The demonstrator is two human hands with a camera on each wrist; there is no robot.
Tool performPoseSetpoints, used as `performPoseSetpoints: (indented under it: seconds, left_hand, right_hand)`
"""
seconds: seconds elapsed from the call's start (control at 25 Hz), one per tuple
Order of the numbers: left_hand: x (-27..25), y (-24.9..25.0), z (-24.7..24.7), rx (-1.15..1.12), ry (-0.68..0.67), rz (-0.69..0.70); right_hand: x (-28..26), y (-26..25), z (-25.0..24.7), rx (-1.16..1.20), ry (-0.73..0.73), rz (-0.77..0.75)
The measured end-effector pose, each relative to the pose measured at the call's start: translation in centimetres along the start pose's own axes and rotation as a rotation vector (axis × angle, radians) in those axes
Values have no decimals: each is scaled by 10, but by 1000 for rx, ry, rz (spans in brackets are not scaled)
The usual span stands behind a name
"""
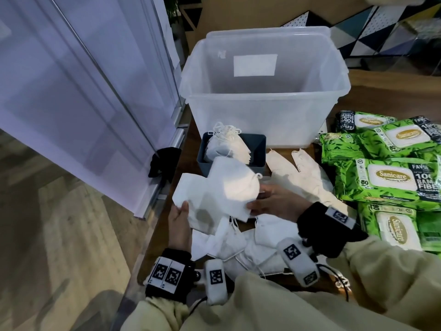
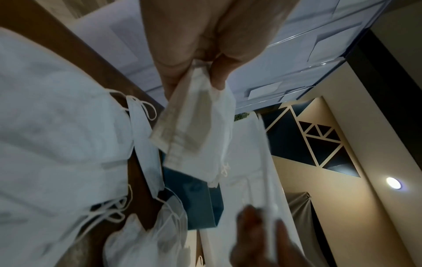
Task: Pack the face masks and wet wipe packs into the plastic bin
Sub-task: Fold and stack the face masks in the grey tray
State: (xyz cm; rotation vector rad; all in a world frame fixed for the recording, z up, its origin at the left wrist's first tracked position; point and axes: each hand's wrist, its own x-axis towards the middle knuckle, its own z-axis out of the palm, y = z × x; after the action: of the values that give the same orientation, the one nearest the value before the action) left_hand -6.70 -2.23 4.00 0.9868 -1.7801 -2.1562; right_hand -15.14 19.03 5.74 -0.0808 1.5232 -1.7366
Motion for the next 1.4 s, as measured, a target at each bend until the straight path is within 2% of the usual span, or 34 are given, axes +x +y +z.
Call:
performPoseSetpoints:
  seconds: [0.16,0.32,0.84,1.0,1.08,1.2,1.28,1.4]
  left_hand:
    - [-7,-1,14,-129,-33,-49]
    - [-7,-5,10,-212,-22,-71]
    - [8,-10,4,-53,-97,-18]
    - [19,-3,-8,-84,10,-13]
    - [26,4,-24,-150,53,24]
    - [38,12,-47,-176,93,52]
    - [41,13,-53,-182,107,41]
    - [36,10,-50,-207,97,44]
  right_hand:
    - [13,13,33,-51,15,29]
    - [20,16,45,-262,4,70]
    - [42,7,48,-715,-36,6]
    - [53,17,42,-780,-59,41]
    - [60,30,34,-1022,-17,96]
    - [60,62,34,-1380,27,273]
    - [56,83,41,-1403,100,314]
    - [59,96,43,-1362,197,286]
